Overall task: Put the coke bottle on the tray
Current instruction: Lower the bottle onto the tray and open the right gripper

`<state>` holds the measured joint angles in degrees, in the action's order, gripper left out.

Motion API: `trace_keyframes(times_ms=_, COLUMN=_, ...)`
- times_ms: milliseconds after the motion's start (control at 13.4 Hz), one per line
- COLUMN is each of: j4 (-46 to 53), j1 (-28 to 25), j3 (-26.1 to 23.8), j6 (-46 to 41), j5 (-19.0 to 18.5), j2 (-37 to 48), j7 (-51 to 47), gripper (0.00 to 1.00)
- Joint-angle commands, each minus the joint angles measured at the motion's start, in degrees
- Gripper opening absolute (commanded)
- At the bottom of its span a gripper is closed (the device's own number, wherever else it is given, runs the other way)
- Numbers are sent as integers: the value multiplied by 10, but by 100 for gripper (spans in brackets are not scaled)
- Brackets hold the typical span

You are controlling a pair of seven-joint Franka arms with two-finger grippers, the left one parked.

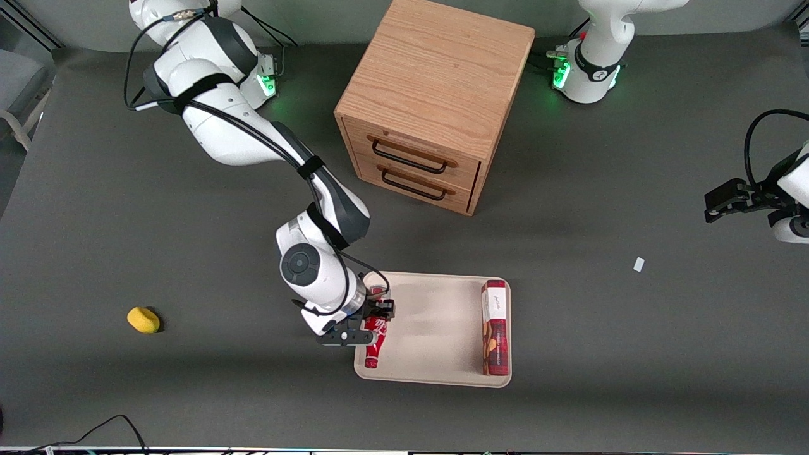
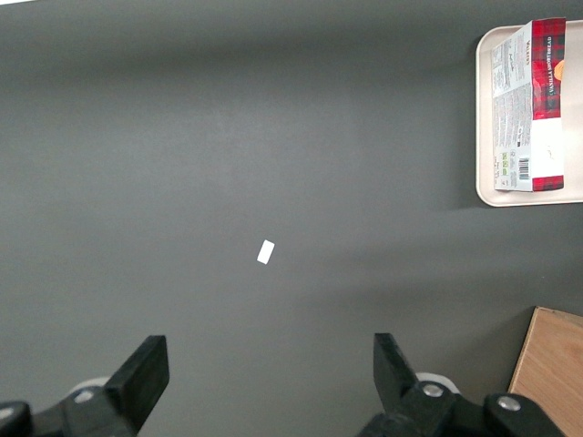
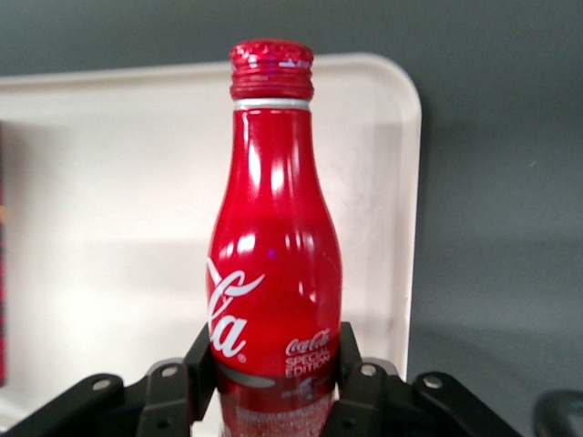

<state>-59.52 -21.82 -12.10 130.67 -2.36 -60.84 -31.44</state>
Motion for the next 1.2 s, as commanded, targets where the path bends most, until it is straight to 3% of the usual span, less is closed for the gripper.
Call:
trace_keyframes(times_ms=0, j4=26, j1=-1, j3=0, j6=-2, j5=-9, j2=-24, j7=-15, gripper=10)
trace_keyframes(times_ms=150, j4=26, j1=-1, j3=0, j6=-1, j5=-9, j2=-27, j7=-15, gripper=29)
trace_keyframes(times_ms=299, j4=26, j1=-1, j3=1, j6=0, j5=-11, j2=-34, j7=-15, gripper=61)
trace_keyframes(times_ms=374, j4=26, j1=-2, j3=4, j6=1, j5=-11, j2=-34, j7=-15, gripper=67)
trace_keyframes(times_ms=449, j4=24, j1=-4, j3=10, j6=2, j5=-12, j2=-35, j7=-14, gripper=100)
trace_keyframes(times_ms=598, j4=20, j1=-9, j3=10, j6=9, j5=-32, j2=-35, j7=-16, gripper=100)
trace_keyframes(times_ms=1121, j4=21, j1=-9, j3=10, j6=10, j5=-34, j2=-17, j7=-17, gripper=100)
